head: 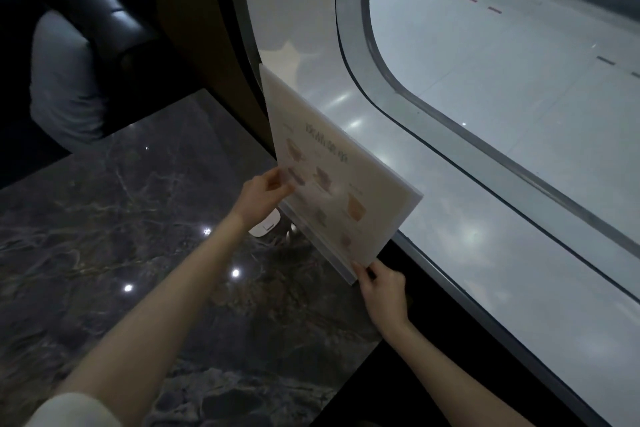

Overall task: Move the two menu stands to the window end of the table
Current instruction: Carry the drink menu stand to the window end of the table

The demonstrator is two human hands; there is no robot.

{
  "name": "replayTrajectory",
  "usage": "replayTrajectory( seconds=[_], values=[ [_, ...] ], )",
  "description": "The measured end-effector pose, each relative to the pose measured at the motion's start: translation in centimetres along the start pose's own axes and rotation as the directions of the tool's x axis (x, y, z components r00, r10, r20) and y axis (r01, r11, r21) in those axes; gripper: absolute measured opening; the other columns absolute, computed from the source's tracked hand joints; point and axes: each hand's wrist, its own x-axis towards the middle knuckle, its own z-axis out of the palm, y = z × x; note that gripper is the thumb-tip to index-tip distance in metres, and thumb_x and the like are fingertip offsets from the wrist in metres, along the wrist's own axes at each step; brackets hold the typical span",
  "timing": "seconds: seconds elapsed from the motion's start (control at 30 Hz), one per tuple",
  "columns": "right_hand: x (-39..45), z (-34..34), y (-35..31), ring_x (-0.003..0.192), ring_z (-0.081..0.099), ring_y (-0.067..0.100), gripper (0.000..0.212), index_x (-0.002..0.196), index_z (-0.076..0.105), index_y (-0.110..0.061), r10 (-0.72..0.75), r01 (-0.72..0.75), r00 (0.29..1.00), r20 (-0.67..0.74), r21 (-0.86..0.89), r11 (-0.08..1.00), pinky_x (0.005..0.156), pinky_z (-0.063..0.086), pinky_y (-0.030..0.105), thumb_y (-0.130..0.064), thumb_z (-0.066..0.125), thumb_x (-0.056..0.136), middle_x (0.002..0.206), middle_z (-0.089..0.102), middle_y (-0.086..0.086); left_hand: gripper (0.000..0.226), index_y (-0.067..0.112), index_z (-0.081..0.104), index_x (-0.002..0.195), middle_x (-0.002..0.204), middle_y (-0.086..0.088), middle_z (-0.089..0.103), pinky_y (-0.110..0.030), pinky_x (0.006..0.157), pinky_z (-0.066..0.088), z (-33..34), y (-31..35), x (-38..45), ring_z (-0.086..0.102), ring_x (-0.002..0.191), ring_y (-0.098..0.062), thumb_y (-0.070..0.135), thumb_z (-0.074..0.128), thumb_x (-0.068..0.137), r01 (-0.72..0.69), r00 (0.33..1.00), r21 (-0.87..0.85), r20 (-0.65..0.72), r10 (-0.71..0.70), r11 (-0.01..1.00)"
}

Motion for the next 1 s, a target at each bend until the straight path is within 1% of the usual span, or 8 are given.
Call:
replayTrajectory(
  seconds=[0.1,0.17,0.2,0.27,0.47,0.63,0.8,1.0],
  values=[
    [0.0,-0.3,-0.2,0.054,0.054,0.003,0.014,0.080,0.068,0.003,-0.006,0.007,1.000,0.028,-0.040,0.999,0.047,0.030,0.014,-0.011,0.066,0.083,0.061,0.068,0.022,0.044,0.022,0.052,0.127,0.114,0.006,0.063,-0.021,0.090,0.036,-0.2,0.0,-0.2,0.054,0.106,-0.007,0.035,0.059,0.086,-0.017,1.000,0.046,-0.016,0.017,0.999],
    [0.0,-0.5,-0.2,0.058,0.063,0.015,0.020,0.083,0.066,0.004,-0.005,0.012,0.998,0.062,-0.104,0.995,0.047,0.033,0.014,-0.015,0.063,0.086,0.068,0.070,0.024,0.044,0.019,0.051,0.128,0.120,-0.001,0.063,-0.025,0.093,0.039,0.0,0.1,-0.3,0.055,0.112,-0.014,0.034,0.058,0.087,-0.020,0.999,0.060,-0.028,0.022,0.998],
    [0.0,-0.4,-0.1,0.065,0.067,0.028,0.023,0.085,0.065,0.004,0.003,0.010,0.996,0.087,-0.144,0.990,0.052,0.041,0.024,-0.019,0.061,0.087,0.072,0.070,0.025,0.044,0.017,0.050,0.128,0.123,-0.004,0.062,-0.028,0.095,0.040,0.1,0.2,-0.4,0.055,0.114,-0.018,0.033,0.057,0.087,-0.019,0.999,0.072,-0.034,0.022,0.997],
    [0.1,-0.4,-0.1,0.072,0.067,0.038,0.028,0.089,0.062,0.003,0.027,0.006,0.989,0.145,-0.222,0.975,0.058,0.052,0.038,-0.024,0.056,0.090,0.079,0.070,0.027,0.045,0.016,0.048,0.130,0.126,-0.007,0.060,-0.031,0.094,0.039,0.5,0.3,-0.6,0.054,0.117,-0.023,0.034,0.054,0.089,-0.019,0.999,0.097,-0.040,0.023,0.995],
    [-0.6,-1.3,-0.4,0.083,0.066,0.035,0.033,0.108,0.058,-0.010,0.103,-0.071,0.988,0.115,-0.252,0.965,0.068,0.055,0.043,-0.032,0.063,0.083,0.091,0.071,0.020,0.045,0.010,0.044,0.132,0.128,-0.018,0.057,-0.030,0.088,0.038,1.6,-1.2,-2.3,0.052,0.116,-0.032,0.029,0.051,0.091,0.046,0.998,0.229,-0.053,-0.035,0.972],
    [-2.3,-1.3,-0.1,0.075,0.065,0.031,0.026,0.090,0.056,-0.009,0.168,-0.139,0.983,0.081,-0.281,0.950,0.060,0.052,0.036,-0.033,0.063,0.083,0.081,0.069,0.014,0.027,0.002,0.059,0.109,0.110,-0.024,0.064,-0.034,0.078,0.043,3.2,-4.5,-6.6,0.058,0.101,-0.037,0.020,0.051,0.090,0.099,0.992,0.311,-0.109,-0.068,0.945],
    [-3.7,0.7,-2.6,0.073,0.064,0.029,0.023,0.087,0.059,-0.007,0.085,-0.025,0.979,0.187,-0.302,0.953,0.060,0.051,0.035,-0.028,0.052,0.091,0.076,0.066,0.011,0.021,0.011,0.065,0.098,0.099,-0.016,0.067,-0.039,0.073,0.049,2.0,-6.1,-11.3,0.061,0.090,-0.035,0.024,0.051,0.089,0.019,0.980,0.392,-0.189,0.061,0.920],
    [-5.1,4.5,-9.9,0.080,0.063,0.036,0.023,0.087,0.061,0.000,-0.179,0.246,0.943,0.282,-0.224,0.943,0.067,0.050,0.041,-0.017,0.047,0.093,0.084,0.068,0.022,0.022,0.015,0.067,0.095,0.091,-0.011,0.070,-0.035,0.067,0.047,-4.0,-7.9,-17.3,0.063,0.085,-0.028,0.028,0.051,0.089,0.108,0.951,0.435,-0.308,0.035,0.894]
  ],
)
